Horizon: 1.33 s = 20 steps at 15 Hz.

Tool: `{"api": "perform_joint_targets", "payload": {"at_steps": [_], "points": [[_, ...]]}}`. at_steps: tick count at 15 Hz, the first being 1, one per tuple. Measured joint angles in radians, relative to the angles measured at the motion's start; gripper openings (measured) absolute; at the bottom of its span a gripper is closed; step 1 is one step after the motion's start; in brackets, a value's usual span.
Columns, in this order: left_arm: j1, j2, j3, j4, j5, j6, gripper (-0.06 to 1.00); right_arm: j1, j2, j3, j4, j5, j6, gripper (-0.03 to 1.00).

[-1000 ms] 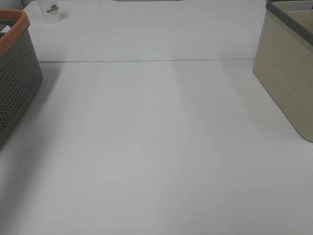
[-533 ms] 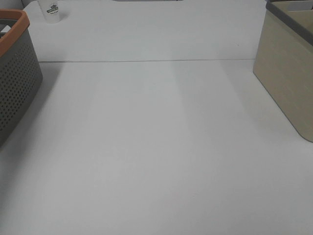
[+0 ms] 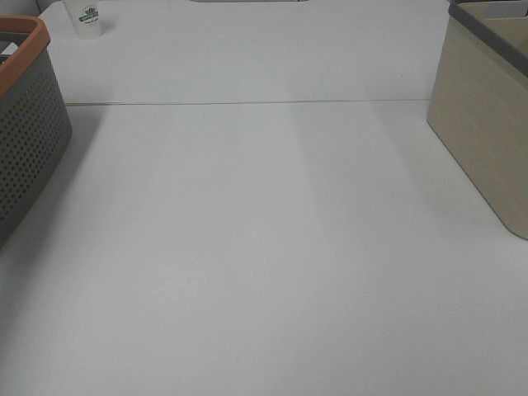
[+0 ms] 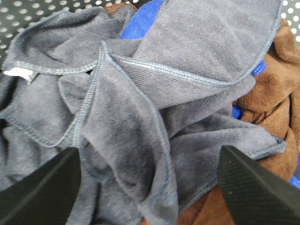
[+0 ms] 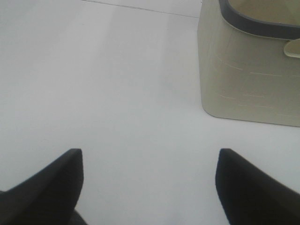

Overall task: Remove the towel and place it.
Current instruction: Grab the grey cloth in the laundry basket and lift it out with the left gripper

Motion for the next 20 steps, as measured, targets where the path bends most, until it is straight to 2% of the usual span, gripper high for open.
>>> {"api": "perform_joint_targets", "payload": {"at_steps": [2, 5, 12, 16, 17, 20], "points": [[0.000, 0.021, -0.009, -0.014, -0.027, 0.000, 0.72, 0.000, 0.000, 0.000, 0.000, 0.000, 0.000, 0.76], [0.000, 0.035, -0.009, -0.059, -0.056, 0.000, 0.58, 0.000, 0.000, 0.000, 0.000, 0.000, 0.000, 0.76], [0.000, 0.008, -0.009, -0.063, -0.058, 0.019, 0.03, 0.000, 0.000, 0.000, 0.000, 0.000, 0.000, 0.76], [0.000, -0.085, -0.009, -0.036, -0.086, 0.023, 0.00, 0.000, 0.000, 0.000, 0.000, 0.000, 0.000, 0.76], [0.000, -0.147, -0.009, -0.033, -0.146, 0.032, 0.00, 0.000, 0.000, 0.000, 0.000, 0.000, 0.000, 0.76], [0.000, -0.232, -0.009, -0.033, -0.214, 0.073, 0.00, 0.000, 0.000, 0.000, 0.000, 0.000, 0.000, 0.76]]}}
